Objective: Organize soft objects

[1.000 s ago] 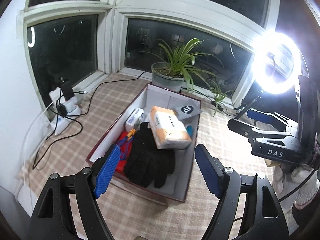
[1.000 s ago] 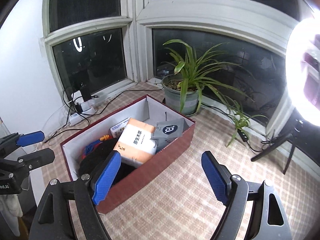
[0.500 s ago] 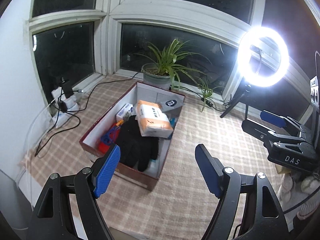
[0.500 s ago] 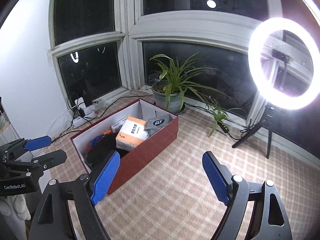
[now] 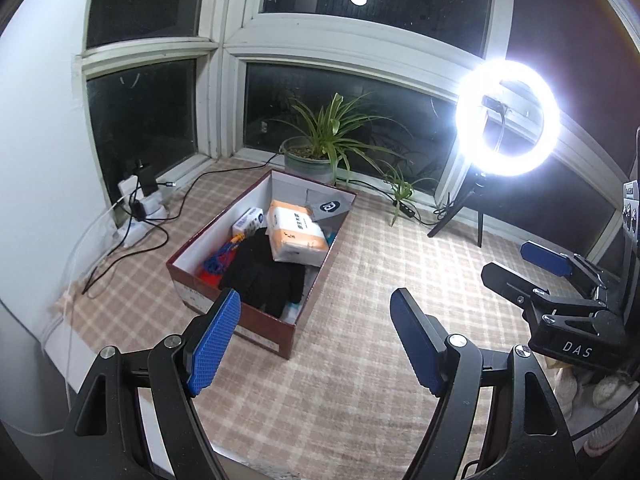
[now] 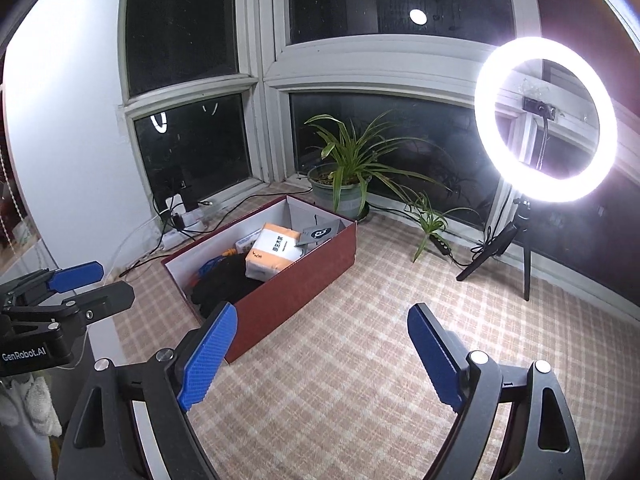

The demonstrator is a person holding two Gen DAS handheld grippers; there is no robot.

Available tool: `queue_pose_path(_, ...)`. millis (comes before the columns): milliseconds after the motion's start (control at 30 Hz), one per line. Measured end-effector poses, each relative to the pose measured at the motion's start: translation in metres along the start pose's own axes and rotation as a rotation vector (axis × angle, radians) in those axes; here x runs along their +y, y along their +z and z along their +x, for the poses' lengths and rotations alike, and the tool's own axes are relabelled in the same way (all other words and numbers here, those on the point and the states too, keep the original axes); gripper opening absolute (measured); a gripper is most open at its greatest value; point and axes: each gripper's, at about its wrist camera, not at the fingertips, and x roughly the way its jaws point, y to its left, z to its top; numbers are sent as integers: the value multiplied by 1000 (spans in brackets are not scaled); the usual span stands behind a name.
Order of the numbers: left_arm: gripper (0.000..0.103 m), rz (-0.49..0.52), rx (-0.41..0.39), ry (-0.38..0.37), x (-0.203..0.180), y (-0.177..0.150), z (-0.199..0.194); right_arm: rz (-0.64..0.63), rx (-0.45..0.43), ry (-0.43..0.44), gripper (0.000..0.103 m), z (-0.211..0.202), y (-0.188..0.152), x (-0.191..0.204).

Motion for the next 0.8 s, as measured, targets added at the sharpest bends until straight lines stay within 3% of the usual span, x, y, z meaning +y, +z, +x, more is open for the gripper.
queue_pose_path(800, 77, 1, 0, 2, -15, -5, -5, -13, -11, 1, 85, -11, -4, -11)
